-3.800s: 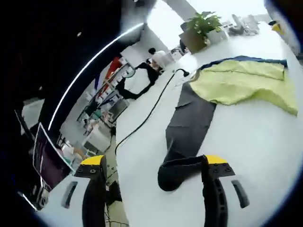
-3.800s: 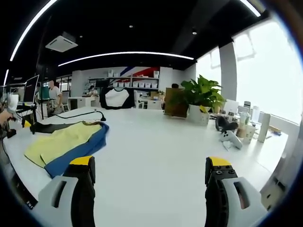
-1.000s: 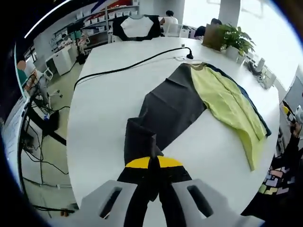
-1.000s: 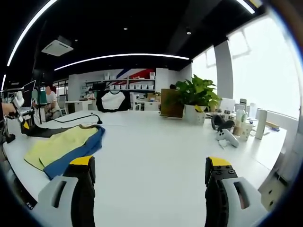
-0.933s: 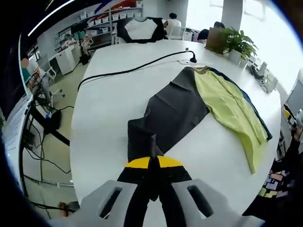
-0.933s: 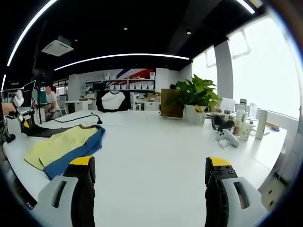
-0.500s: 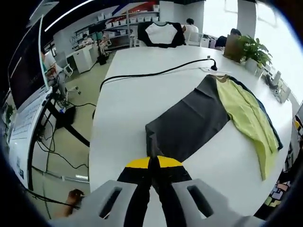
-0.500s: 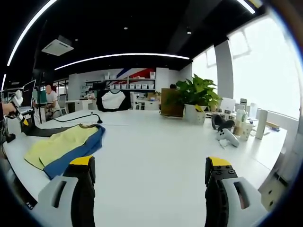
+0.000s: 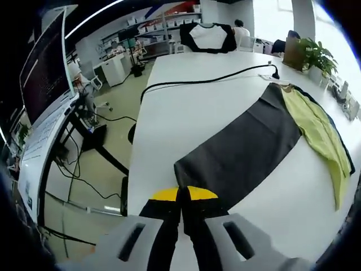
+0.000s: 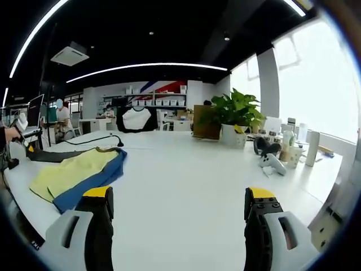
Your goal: Fold the garment on the visible template until the final outline fits inside the template.
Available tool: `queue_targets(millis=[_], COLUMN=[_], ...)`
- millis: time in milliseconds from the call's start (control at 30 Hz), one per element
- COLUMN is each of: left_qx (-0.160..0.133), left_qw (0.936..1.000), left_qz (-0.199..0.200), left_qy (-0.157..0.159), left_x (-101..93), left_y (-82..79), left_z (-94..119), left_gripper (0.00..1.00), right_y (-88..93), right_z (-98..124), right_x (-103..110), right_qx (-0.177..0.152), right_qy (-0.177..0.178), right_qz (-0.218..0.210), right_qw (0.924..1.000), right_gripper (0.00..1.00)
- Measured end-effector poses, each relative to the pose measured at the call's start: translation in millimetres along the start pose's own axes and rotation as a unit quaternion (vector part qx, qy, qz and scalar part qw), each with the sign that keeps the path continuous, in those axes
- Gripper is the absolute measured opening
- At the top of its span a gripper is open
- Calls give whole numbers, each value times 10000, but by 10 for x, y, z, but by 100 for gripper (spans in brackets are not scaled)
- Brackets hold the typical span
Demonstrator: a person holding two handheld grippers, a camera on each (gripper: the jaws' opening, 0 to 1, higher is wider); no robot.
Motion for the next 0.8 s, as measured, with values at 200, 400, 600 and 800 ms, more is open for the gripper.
queue_targets(millis=[200, 400, 600, 800], left_qx=[70, 118, 114, -260], left_qw=[9994, 9978, 9966, 9925], left_qz=[-298, -557, -649, -985], left_qy=[-128, -331, -489, -676], left_x=[9, 62, 119, 72], left_y=[78, 105, 120, -7], left_z=[-96, -113, -75, 72], left_gripper=[5, 7, 8, 13], right_y=[-2, -3, 5, 16], right_z=[-1, 0, -18, -18], right_x=[11, 7, 25, 30], right_qx=[-1, 4, 13, 24], right_qy=[-5, -4, -49, -56], right_qz=[15, 21, 20, 29], right_qw=[10000, 10000, 10000, 10000], right_gripper=[100, 100, 100, 100])
Point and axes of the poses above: the point that each gripper's makers call its tool centre point, and the gripper's own axes: z roughly backward along the fingers, x roughly to its left, y roughly out of its underside, the point moved 4 cm from there along z, roughly backward along the fingers, and after that the axes turned 2 degrees about -x, right-handed, at the moved point
